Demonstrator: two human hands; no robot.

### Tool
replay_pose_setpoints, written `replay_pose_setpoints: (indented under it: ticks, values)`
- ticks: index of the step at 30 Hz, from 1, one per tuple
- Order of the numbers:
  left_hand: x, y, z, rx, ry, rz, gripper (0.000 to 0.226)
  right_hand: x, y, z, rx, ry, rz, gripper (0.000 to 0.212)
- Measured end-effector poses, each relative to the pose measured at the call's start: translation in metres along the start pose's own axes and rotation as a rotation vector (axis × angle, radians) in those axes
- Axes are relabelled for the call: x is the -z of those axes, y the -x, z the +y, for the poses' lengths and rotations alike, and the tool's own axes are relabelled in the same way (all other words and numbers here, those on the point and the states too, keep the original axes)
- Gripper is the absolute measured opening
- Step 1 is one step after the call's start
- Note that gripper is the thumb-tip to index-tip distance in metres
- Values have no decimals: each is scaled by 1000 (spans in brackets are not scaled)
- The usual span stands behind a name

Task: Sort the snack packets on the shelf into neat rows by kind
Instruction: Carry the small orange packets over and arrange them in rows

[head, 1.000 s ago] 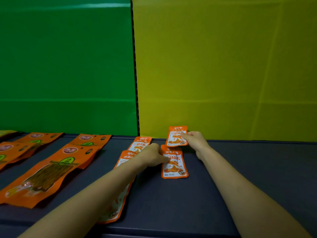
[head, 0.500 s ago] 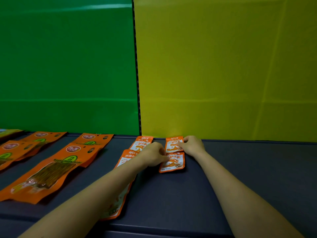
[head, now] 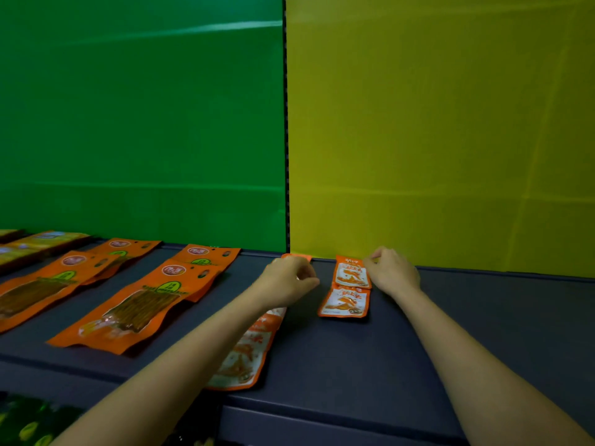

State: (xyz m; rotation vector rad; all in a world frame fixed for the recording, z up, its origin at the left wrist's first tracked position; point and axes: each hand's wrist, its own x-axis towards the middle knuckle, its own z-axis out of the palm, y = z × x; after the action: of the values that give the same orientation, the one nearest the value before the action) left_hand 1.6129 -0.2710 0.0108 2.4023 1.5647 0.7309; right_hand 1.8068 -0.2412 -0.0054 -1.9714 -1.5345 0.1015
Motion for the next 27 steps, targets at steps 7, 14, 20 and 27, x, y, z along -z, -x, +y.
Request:
replay_pose_setpoints:
  ticks: [7, 14, 20, 27]
  values:
    - [51, 66, -49, 28, -169, 316, 16, 23, 39, -41, 361, -83, 42, 19]
    - [102, 173, -115, 262, -298, 465, 23, 20, 116, -117, 684, -126, -86, 21]
    - [137, 288, -172, 512, -432, 516, 12, -15, 191, -196, 946, -108, -119, 25]
    - [172, 432, -240, 855, -524, 530, 13, -92, 280, -285, 1130, -187, -364, 31]
